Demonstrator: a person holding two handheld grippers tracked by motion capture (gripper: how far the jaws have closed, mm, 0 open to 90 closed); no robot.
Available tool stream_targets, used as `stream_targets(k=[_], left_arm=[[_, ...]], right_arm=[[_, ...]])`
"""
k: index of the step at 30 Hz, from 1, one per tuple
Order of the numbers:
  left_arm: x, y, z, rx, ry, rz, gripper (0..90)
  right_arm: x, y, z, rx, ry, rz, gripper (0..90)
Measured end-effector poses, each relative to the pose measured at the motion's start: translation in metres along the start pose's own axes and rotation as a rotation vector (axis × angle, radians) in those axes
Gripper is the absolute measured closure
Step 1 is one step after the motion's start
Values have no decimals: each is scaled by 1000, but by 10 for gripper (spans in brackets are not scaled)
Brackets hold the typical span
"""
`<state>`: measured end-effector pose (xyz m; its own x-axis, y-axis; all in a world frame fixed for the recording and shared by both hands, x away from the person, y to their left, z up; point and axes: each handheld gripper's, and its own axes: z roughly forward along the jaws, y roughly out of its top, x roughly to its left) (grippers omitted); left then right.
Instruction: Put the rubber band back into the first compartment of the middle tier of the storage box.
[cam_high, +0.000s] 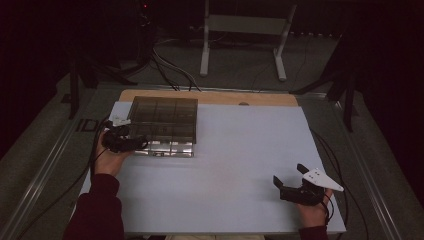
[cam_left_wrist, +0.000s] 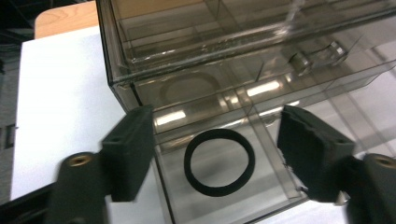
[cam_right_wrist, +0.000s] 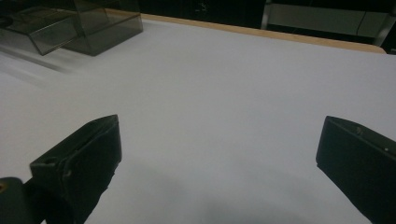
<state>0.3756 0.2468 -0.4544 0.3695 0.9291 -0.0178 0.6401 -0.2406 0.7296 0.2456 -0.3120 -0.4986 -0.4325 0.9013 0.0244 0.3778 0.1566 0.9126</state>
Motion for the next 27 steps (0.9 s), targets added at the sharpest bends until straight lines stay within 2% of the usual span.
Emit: stream_targets(k=[3, 10, 17, 27], left_arm=[[0, 1, -3, -19, 7, -8, 170], [-1, 4, -14, -72, -15, -17, 16], [-12, 11, -26, -124, -50, 0, 3], [-32, 17, -39, -196, -73, 66, 3]], right_arm=[[0, 0, 0, 0, 0, 2, 6], [0, 0, 0, 0, 1, 0, 6], [0, 0, 0, 1, 1, 1, 6], [0, 0, 0, 0, 2, 2, 6]])
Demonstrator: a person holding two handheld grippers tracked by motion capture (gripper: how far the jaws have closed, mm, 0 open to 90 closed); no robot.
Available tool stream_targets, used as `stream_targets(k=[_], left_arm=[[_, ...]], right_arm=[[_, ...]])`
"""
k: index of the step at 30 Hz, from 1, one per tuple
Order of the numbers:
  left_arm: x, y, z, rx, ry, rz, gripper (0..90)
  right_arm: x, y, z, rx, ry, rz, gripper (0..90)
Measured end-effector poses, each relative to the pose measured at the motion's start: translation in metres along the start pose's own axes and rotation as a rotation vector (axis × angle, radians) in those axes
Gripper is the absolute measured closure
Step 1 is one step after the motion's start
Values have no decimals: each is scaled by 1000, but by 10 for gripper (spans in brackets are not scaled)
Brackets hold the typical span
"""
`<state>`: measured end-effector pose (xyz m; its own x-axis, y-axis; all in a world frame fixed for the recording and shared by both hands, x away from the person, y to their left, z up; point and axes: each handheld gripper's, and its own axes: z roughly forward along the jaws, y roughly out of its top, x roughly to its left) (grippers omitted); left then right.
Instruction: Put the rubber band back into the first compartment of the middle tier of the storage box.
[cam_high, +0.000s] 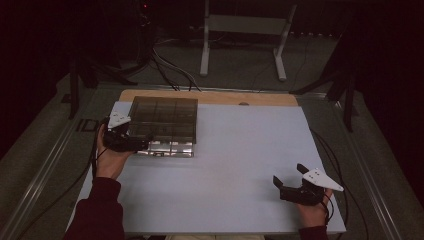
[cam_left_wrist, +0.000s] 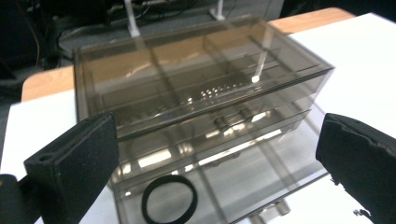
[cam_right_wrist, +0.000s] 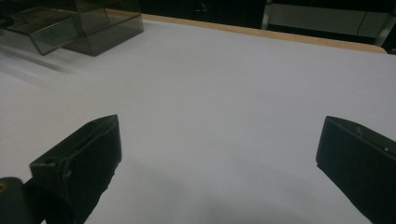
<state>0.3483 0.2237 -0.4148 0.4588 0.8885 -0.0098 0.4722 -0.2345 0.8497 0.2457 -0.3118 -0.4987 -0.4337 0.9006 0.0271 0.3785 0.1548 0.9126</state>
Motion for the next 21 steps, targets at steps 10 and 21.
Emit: stream_targets(k=[10, 21], left_arm=[[-18, -6, -10, -43, -11, 68, 3], [-35, -20, -26, -91, -31, 92, 3]], right_arm=[[1, 0, 0, -2, 3, -1, 6], [2, 0, 0, -4, 9, -4, 6]])
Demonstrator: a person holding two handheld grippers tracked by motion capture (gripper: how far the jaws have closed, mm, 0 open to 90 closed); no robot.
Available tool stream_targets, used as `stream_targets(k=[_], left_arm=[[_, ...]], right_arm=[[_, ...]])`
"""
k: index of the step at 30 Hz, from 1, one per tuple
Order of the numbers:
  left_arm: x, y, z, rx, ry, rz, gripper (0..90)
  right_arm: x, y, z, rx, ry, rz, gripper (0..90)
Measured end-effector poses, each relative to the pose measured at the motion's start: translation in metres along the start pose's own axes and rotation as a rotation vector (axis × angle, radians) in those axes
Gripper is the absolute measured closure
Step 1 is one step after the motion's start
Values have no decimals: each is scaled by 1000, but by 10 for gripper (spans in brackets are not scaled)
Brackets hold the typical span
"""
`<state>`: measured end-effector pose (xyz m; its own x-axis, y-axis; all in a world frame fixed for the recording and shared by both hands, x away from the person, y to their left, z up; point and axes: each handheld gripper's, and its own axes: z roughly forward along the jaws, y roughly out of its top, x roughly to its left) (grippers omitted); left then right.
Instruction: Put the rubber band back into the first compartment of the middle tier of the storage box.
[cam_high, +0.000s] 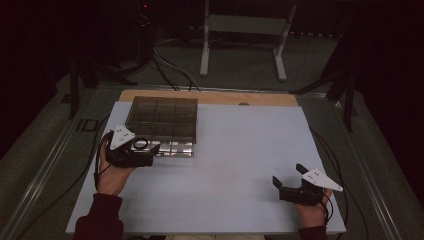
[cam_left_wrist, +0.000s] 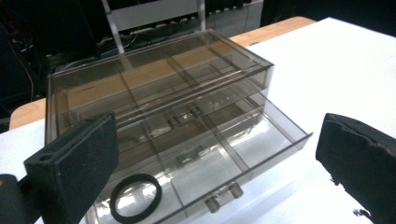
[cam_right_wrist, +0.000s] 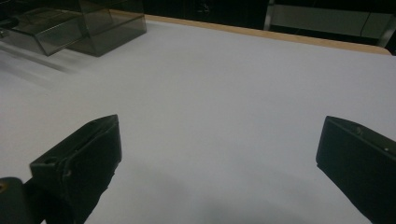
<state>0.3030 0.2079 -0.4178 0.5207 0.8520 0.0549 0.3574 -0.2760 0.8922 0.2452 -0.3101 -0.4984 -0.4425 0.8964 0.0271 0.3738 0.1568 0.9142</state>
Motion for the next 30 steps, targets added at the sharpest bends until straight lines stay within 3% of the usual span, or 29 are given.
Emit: stream_targets(k=[5, 17, 24, 30], left_arm=[[-7, -5, -6, -16, -2, 17, 3], [-15, -34, -14, -41, -12, 14, 3], [-18, -54, -19, -60, 2, 2, 3], [-16, -73, -22, -76, 23, -37, 3]], right_arm=[[1, 0, 0, 0, 3, 0, 6], [3, 1, -1, -7, 11, -4, 6], [4, 2, -3, -13, 14, -3, 6], [6, 2, -2, -11, 19, -9, 6]])
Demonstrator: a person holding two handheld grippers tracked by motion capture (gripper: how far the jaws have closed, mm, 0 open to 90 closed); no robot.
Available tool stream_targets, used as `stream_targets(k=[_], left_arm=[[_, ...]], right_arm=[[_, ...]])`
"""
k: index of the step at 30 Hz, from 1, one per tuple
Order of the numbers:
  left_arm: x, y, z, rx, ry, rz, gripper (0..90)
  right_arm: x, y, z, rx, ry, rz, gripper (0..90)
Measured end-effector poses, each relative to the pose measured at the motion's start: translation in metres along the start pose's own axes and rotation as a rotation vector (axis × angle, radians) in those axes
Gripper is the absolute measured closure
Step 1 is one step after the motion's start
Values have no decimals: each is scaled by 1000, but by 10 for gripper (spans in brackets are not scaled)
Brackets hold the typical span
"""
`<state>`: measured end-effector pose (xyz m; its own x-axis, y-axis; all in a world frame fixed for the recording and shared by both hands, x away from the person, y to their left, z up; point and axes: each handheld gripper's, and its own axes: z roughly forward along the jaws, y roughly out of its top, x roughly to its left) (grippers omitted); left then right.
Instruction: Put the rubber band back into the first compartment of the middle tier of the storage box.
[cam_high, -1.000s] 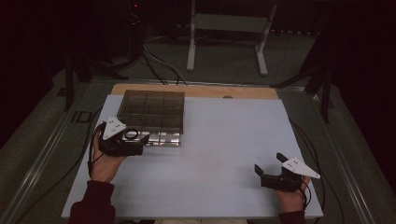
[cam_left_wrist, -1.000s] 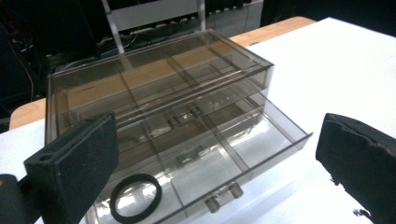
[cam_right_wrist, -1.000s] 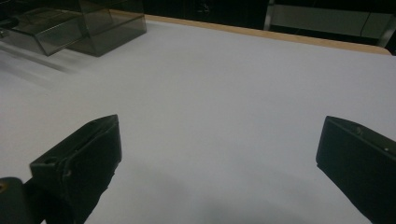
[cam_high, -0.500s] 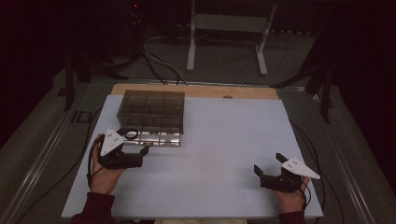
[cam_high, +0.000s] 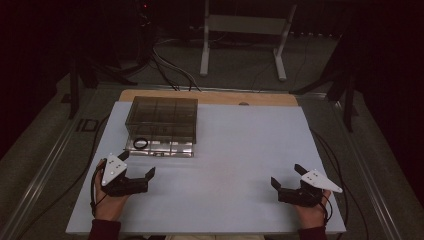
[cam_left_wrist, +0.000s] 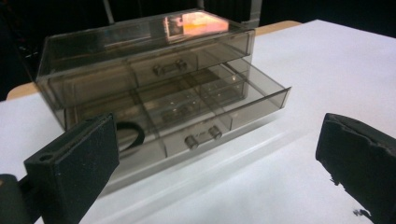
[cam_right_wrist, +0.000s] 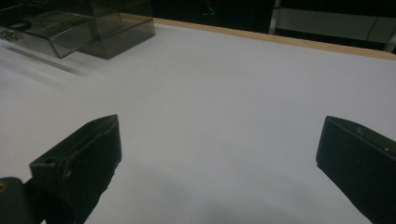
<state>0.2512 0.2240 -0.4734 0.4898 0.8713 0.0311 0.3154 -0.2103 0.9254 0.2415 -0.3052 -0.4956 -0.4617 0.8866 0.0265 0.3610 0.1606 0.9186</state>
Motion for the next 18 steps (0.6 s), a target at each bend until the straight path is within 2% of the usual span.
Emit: stream_targets(k=[10, 18], left_arm=[[2, -11, -2, -9, 20, -25, 3], [6, -16, -4, -13, 40, -42, 4]], right_arm=[[1, 1, -1, -3, 9, -5, 5], [7, 1, -1, -1, 33, -21, 6]])
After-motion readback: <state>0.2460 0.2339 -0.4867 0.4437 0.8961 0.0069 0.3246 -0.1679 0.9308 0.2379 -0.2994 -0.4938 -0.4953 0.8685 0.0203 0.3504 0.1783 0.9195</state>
